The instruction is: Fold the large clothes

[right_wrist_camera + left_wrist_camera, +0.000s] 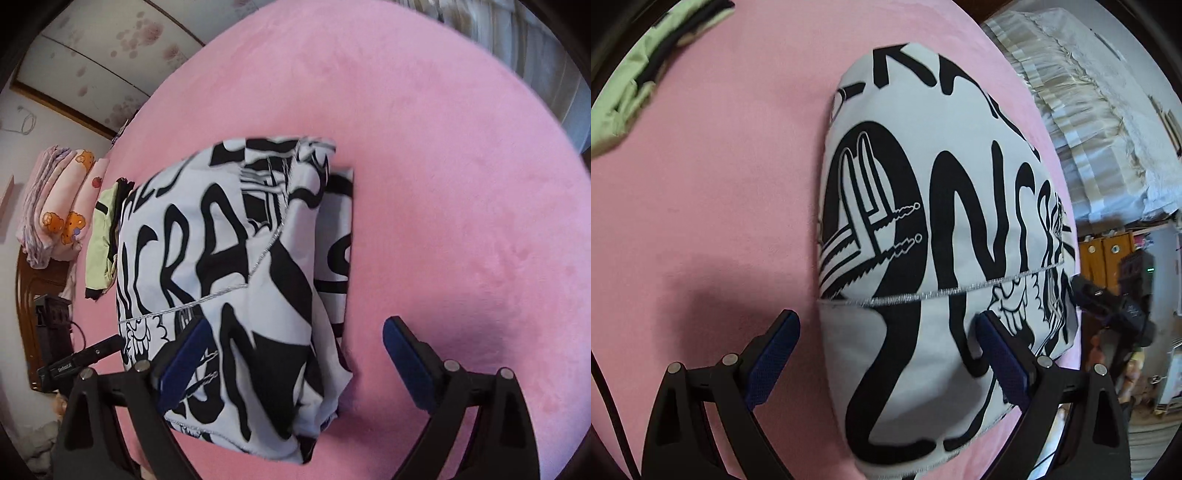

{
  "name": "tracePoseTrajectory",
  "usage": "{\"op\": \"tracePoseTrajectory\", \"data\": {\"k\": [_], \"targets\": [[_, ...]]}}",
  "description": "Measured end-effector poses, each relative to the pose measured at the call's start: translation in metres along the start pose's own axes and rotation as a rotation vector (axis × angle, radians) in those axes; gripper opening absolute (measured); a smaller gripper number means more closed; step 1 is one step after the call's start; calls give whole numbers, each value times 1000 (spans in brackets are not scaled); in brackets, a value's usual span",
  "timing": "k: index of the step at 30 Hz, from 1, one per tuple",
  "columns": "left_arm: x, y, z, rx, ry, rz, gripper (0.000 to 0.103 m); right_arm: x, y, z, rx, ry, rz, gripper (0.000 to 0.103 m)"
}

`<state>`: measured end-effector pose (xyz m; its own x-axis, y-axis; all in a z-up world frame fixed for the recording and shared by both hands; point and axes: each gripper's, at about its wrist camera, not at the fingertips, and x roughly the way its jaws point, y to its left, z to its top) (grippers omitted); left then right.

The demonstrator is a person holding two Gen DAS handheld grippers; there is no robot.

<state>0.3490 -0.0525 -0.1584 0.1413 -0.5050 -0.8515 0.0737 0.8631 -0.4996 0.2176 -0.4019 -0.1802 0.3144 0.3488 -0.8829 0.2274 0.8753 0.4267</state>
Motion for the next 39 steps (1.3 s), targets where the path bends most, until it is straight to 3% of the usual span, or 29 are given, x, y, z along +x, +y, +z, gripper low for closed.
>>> {"op": "tracePoseTrajectory", "data": {"k": [4, 8, 16, 23, 32, 39], "targets": [[13, 0, 4, -4, -9, -57, 97, 33, -10, 2, 4, 84, 108, 95], [27, -4, 7, 0, -15, -66, 103, 52, -3, 6, -37, 92, 262, 97], [40, -3, 11, 15, -10, -99, 103, 82, 2, 16, -58, 154, 304, 99], [47, -10, 15, 32, 20, -80, 103, 84, 4, 15, -73, 146, 302, 103], [48, -18, 11, 36, -7, -62, 103, 84, 8, 15, -105, 122, 278, 102], [46, -28, 8, 43, -18, -21, 103, 82, 24, 9, -174, 86, 154, 91]]}}
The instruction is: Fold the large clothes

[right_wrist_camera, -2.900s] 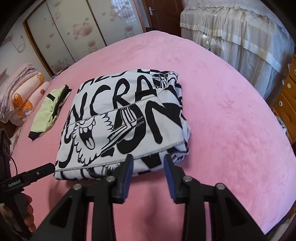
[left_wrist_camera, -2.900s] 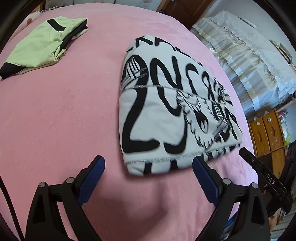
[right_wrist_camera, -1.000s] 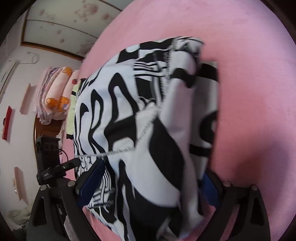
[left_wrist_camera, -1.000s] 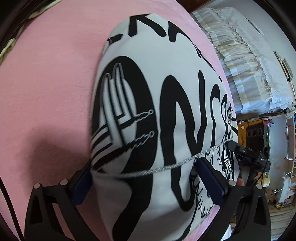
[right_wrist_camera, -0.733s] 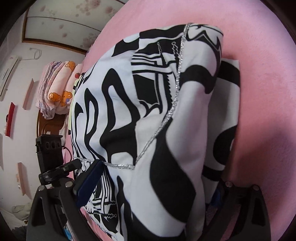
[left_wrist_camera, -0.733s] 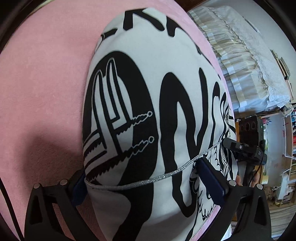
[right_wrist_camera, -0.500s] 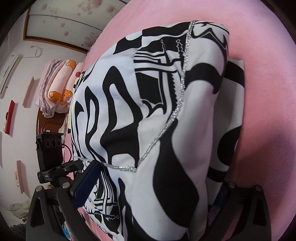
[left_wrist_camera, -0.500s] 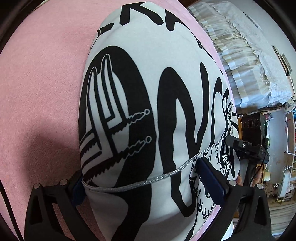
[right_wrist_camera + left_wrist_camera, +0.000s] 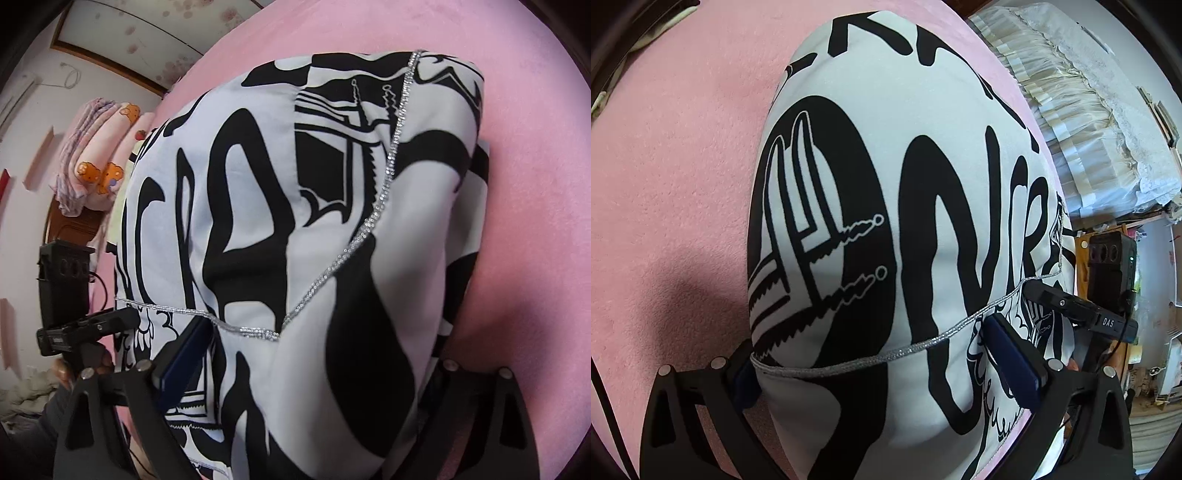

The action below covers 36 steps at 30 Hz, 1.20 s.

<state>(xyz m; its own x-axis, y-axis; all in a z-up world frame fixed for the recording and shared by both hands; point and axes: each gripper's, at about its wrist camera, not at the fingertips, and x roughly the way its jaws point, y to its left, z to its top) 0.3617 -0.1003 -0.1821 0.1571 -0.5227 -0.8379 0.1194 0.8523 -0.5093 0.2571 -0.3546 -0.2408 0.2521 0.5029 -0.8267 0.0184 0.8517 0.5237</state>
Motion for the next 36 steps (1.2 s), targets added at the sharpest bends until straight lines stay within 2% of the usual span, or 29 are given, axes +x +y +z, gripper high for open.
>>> {"op": "tracePoseTrajectory", "data": {"k": [3, 6, 14, 18, 22, 26, 31, 36], "targets": [[-2, -7, -1, 9, -18, 23, 102, -1, 4, -1, -7, -11, -19, 85], [-6, -16, -4, 28, -39, 53, 94, -2, 11, -3, -7, -24, -34, 74], [-33, -44, -13, 109, -118, 107, 54, -18, 38, -11, 28, -81, -64, 41], [-54, -65, -23, 159, -158, 153, 46, -30, 62, -18, 11, -119, -107, 29], [-83, -71, -32, 178, -164, 177, 44, -42, 97, -33, -18, -133, -149, 26], [-122, -61, -50, 183, -167, 194, 44, -46, 131, -55, -34, -124, -147, 25], [-180, -27, -71, 165, -180, 229, 44, -35, 187, -75, -63, -104, -102, 25], [-247, 27, -78, 117, -215, 265, 44, -10, 255, -70, -110, -75, -42, 25]]}}
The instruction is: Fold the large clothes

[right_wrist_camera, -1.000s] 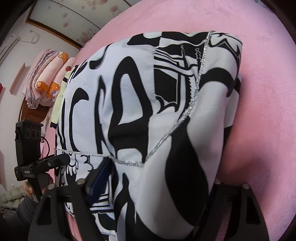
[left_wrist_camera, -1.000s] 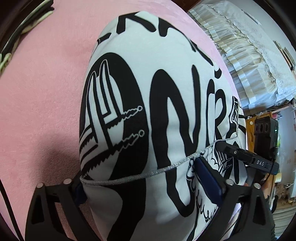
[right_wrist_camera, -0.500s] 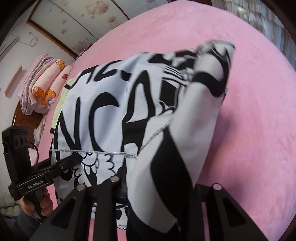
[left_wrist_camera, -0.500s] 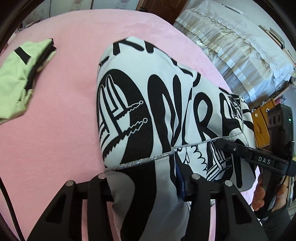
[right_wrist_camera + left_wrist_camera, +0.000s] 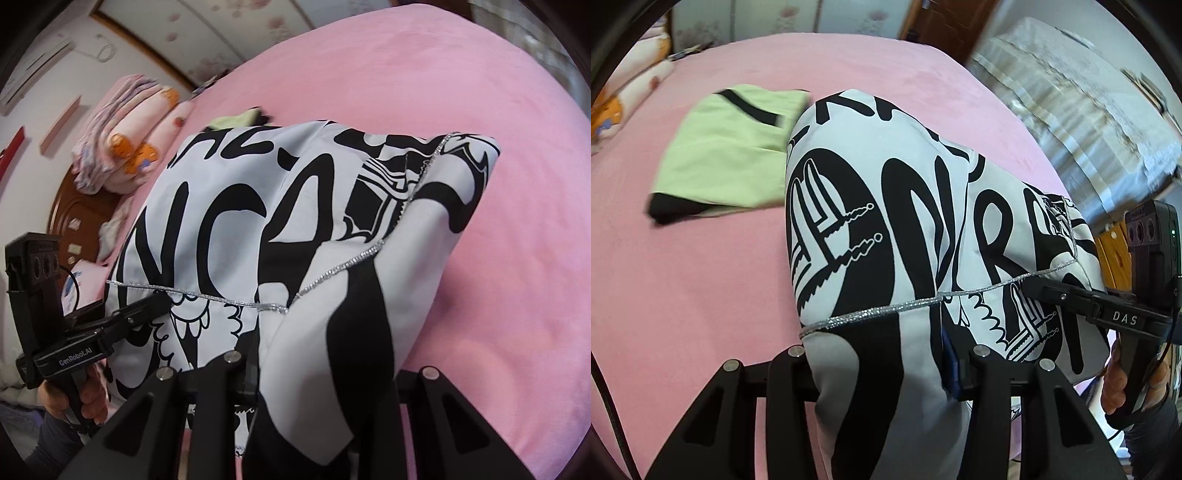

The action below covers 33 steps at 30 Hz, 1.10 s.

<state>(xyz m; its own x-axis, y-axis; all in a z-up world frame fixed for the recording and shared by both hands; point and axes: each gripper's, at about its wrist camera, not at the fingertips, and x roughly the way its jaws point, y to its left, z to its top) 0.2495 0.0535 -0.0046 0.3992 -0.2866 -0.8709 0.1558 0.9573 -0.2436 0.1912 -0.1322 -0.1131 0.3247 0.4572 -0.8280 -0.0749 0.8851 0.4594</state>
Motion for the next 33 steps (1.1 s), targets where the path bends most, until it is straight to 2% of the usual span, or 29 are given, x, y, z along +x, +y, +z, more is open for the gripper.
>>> {"op": "tracePoseTrajectory", "data": {"k": [6, 13, 19, 21, 22, 24, 25, 27, 28, 29, 30, 32, 33], "targets": [[-45, 95, 38, -22, -51, 57, 45, 43, 91, 45, -78, 12, 69, 25], [-55, 211, 133, -52, -128, 74, 45, 99, 164, 135, -144, -54, 101, 25], [-23, 272, 212, -31, -179, 82, 45, 152, 185, 214, -146, -151, 120, 25], [-1, 296, 234, -35, -168, 75, 46, 170, 182, 232, -130, -171, 126, 25], [17, 294, 248, -38, -157, 76, 47, 184, 178, 243, -107, -170, 139, 25], [51, 315, 258, -38, -113, 77, 49, 212, 165, 254, -58, -153, 152, 25], [68, 325, 260, -43, -86, 85, 52, 223, 156, 255, -38, -145, 156, 25], [108, 347, 256, -72, -32, 126, 69, 260, 135, 251, 10, -92, 140, 29], [128, 360, 250, -102, -20, 160, 87, 278, 126, 248, 23, -66, 127, 38], [140, 372, 244, -144, -33, 172, 99, 297, 115, 242, 19, -45, 87, 44], [147, 385, 237, -190, -56, 149, 103, 309, 106, 236, 22, -44, 70, 57], [147, 400, 232, -239, -74, 76, 103, 314, 94, 231, 48, -51, 132, 60], [144, 406, 231, -254, -77, 62, 103, 314, 91, 230, 52, -48, 157, 62]]}}
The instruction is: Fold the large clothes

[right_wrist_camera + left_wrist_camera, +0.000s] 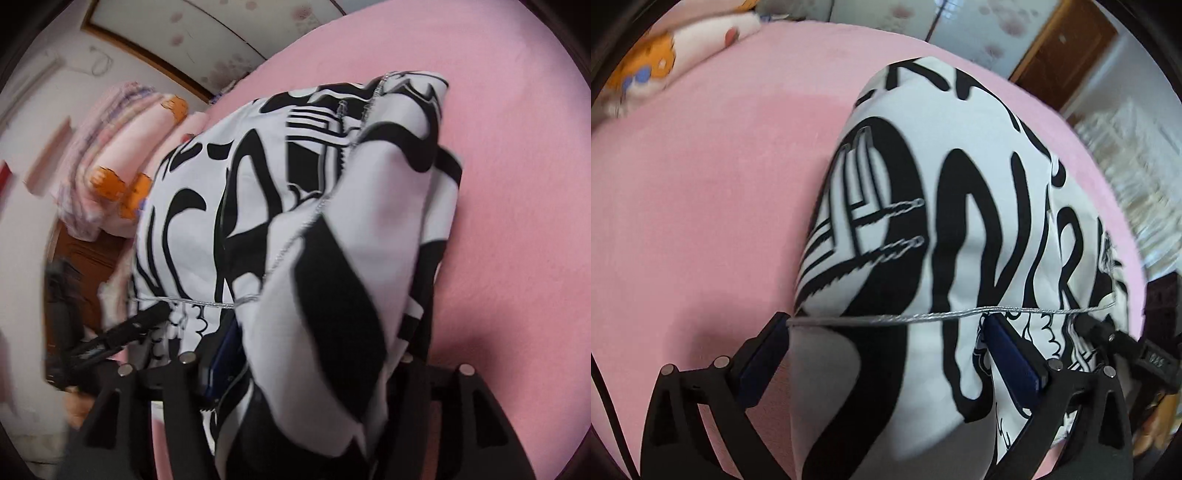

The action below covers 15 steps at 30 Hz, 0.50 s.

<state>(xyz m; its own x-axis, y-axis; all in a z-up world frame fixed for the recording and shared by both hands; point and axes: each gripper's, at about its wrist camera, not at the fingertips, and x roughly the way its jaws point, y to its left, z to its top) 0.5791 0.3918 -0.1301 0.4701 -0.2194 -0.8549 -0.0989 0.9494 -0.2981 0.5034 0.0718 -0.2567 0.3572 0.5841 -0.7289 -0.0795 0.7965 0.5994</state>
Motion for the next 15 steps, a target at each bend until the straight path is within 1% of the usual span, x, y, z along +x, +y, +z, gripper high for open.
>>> {"op": "tracePoseTrajectory", "data": {"k": [1, 2, 4, 5, 6, 8, 9, 10, 11, 12, 14, 15], "targets": [[-2, 2, 1, 3, -3, 4, 103, -1, 2, 1, -14, 13, 2, 63], [-8, 3, 3, 19, -17, 29, 103, -4, 7, 1, -35, 25, -11, 63], [-24, 0, 2, 33, -44, 89, 103, -17, 15, -1, -96, 48, -69, 63], [-32, -1, 2, 35, -60, 107, 102, -25, 21, -2, -125, 55, -106, 63], [-41, -3, 3, 39, -86, 120, 102, -30, 27, -1, -147, 58, -137, 63], [-65, -6, 1, 41, -163, 131, 101, -47, 34, 1, -183, 50, -187, 63], [-72, -9, 0, 43, -184, 131, 99, -61, 39, 0, -200, 23, -206, 63], [-81, -13, 1, 52, -207, 128, 91, -70, 45, 1, -219, -13, -219, 63], [-88, -17, 1, 64, -224, 130, 79, -83, 52, 1, -246, -61, -243, 63], [-94, -29, -3, 73, -228, 134, 72, -94, 59, 1, -274, -114, -272, 63], [-97, -36, -8, 100, -217, 136, 42, -103, 72, 2, -325, -182, -308, 63], [-97, -41, -13, 111, -210, 143, 36, -103, 78, 0, -355, -195, -330, 63]]}}
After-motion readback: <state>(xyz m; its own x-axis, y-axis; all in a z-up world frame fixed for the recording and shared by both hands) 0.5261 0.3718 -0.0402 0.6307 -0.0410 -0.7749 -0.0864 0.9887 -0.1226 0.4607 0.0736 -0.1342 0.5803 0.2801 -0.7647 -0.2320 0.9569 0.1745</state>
